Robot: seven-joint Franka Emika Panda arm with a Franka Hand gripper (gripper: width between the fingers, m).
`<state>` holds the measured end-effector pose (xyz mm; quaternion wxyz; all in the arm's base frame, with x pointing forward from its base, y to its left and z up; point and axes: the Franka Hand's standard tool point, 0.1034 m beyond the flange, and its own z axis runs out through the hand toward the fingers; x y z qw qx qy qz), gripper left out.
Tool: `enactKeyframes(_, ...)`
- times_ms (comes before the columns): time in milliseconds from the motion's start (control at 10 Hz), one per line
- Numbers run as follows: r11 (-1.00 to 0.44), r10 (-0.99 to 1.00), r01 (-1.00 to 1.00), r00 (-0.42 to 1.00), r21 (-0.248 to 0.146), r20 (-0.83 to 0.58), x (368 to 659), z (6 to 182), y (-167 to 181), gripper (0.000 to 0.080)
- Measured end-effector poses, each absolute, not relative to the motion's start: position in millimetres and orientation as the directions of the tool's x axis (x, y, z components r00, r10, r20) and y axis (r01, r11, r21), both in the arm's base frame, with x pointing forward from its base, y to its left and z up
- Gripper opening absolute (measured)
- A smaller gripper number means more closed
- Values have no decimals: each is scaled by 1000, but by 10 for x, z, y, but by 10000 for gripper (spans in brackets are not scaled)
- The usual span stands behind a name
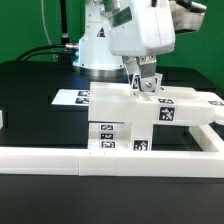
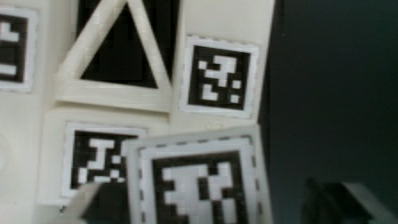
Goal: Assemble chair
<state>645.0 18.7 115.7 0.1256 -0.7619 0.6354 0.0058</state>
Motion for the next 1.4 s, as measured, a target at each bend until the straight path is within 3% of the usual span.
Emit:
enactKeyframes(100,-184,-962,-965,216,-189,-165,6448,1153,184,605)
enactKeyframes(200,-256,-946,-946,288,-200,-150,6446,1149,182,636)
enactKeyframes(400,-398,-896,-891,429,-220,-118,6445,1147,181,647)
enactKeyframes(900,-871,-479,-476,878,-116,-6,6452,1216,224,649)
enactKeyframes(1300,-961,-254,-250,967,-115,26,6456,1209,207,649)
enactKeyframes(1400,-994,-95,-92,995,-64,41,6449,1203,201,649)
